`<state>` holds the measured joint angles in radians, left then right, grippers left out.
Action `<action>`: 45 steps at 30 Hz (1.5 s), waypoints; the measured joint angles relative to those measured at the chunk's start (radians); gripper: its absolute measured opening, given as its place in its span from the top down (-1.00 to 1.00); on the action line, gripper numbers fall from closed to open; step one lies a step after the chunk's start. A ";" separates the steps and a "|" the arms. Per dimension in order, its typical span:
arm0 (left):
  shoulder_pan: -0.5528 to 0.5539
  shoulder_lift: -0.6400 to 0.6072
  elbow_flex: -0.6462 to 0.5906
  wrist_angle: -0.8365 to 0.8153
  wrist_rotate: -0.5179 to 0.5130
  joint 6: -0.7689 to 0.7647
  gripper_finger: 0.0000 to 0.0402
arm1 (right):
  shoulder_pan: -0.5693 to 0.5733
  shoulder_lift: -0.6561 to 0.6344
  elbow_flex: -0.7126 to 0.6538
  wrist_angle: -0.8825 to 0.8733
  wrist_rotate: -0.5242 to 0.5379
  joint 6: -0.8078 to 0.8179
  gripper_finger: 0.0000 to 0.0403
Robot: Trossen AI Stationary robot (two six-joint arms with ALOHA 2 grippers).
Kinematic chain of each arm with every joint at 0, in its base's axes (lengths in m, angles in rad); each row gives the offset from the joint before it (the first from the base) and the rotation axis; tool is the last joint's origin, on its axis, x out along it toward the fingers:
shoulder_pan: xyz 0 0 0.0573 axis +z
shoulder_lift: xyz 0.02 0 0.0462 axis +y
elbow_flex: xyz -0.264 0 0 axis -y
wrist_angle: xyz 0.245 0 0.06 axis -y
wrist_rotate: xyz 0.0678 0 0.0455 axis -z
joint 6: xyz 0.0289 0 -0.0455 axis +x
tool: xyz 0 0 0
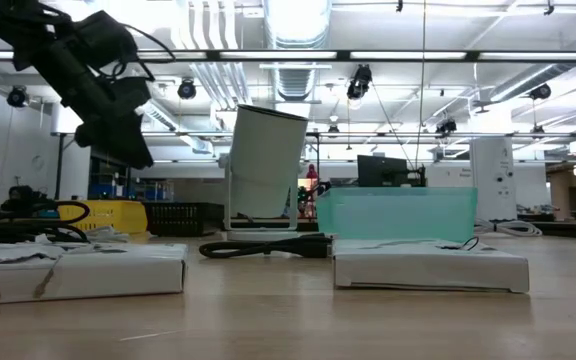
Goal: Pick and place items into bin
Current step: Put the pink charger adapter into the yellow bin
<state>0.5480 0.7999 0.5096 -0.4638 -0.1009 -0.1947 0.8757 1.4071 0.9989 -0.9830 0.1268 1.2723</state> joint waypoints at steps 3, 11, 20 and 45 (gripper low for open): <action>0.000 0.000 -0.012 0.000 0.000 -0.004 0.17 | 0.045 0.000 0.000 -0.065 0.002 0.079 -0.12; 0.000 0.000 -0.013 0.002 0.000 -0.005 0.17 | 0.100 0.000 -0.022 -0.079 0.030 0.191 -0.12; 0.000 -0.001 -0.013 0.002 0.000 -0.004 0.17 | 0.127 0.001 -0.057 -0.072 0.005 0.264 -0.12; 0.000 -0.002 -0.013 0.012 -0.001 -0.004 0.17 | 0.156 0.103 -0.074 0.032 -0.033 0.163 -0.12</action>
<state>0.5480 0.7979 0.4965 -0.4519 -0.1017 -0.1986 1.0321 1.5097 0.9249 -0.9509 0.0941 1.4356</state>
